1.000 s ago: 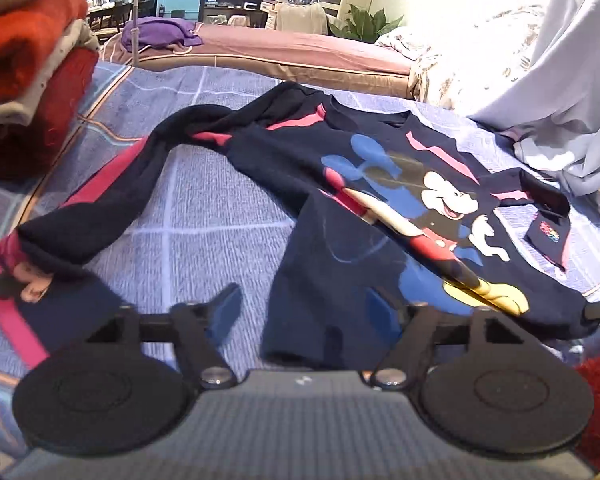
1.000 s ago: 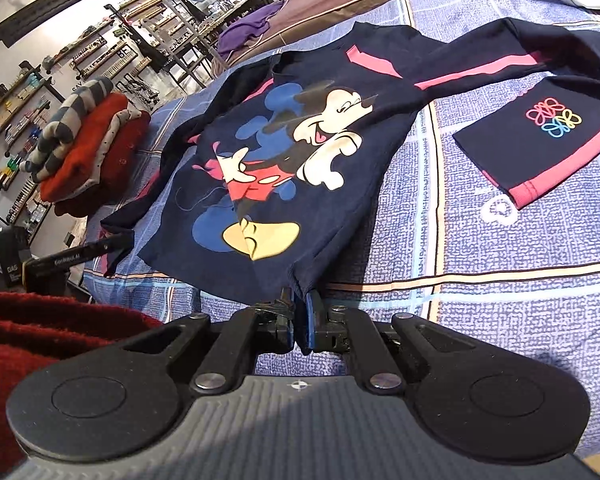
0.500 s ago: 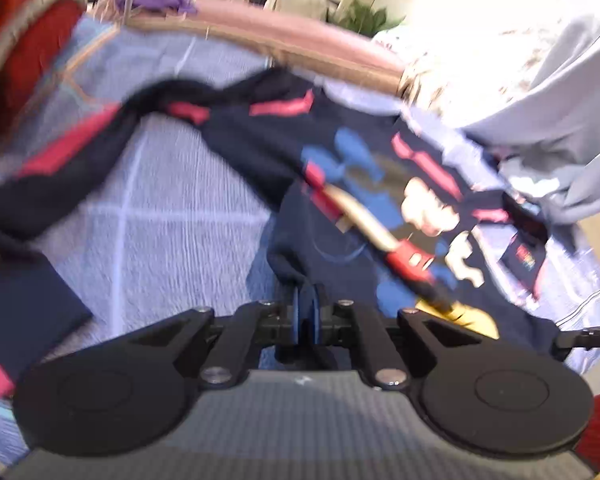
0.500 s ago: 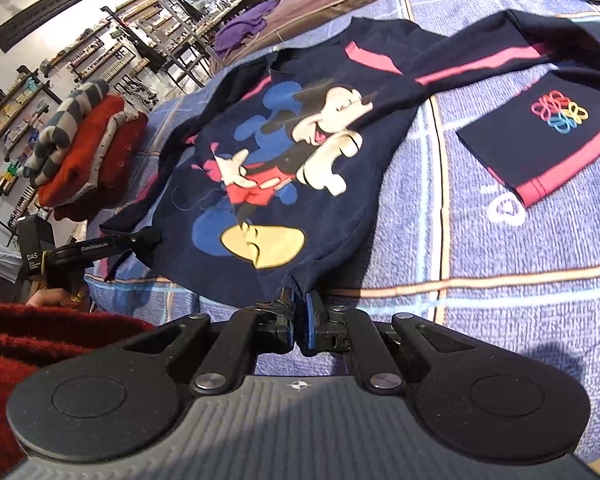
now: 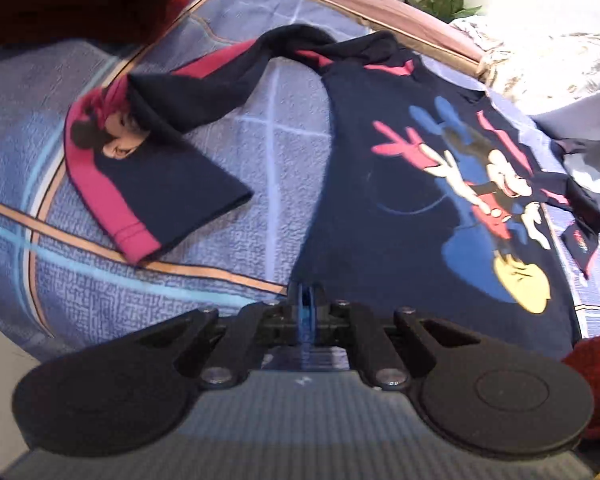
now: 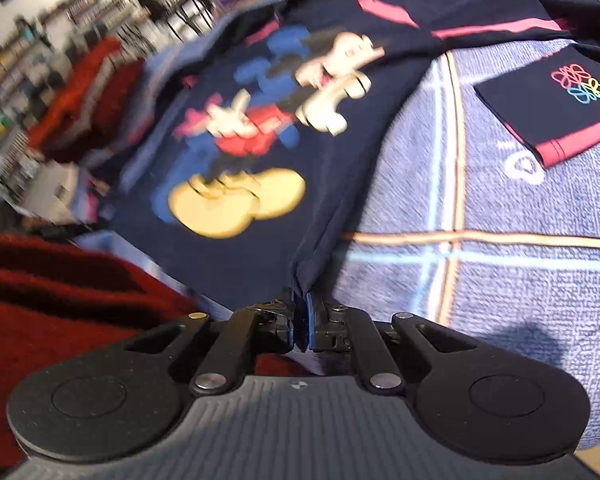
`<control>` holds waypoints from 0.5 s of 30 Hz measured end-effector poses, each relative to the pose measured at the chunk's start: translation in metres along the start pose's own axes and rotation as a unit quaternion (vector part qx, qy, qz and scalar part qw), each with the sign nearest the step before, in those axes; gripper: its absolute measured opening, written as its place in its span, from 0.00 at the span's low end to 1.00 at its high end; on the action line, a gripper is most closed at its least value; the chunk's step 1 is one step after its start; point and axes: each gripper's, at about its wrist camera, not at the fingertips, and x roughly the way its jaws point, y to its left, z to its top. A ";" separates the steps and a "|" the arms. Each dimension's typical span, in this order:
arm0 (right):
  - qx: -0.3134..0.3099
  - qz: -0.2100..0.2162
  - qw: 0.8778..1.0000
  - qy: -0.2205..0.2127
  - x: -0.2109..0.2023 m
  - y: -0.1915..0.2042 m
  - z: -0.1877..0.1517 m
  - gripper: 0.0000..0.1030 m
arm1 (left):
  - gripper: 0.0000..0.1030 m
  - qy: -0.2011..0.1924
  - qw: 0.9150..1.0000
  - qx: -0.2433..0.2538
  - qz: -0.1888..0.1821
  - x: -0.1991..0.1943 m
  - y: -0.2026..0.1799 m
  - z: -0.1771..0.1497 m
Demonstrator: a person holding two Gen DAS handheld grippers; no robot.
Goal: Fold small clothes
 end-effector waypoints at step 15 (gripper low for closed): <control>0.111 -0.108 0.976 -0.155 -0.067 -0.074 0.026 0.60 | 0.93 -0.082 0.989 0.112 0.044 -0.045 -0.070 0.045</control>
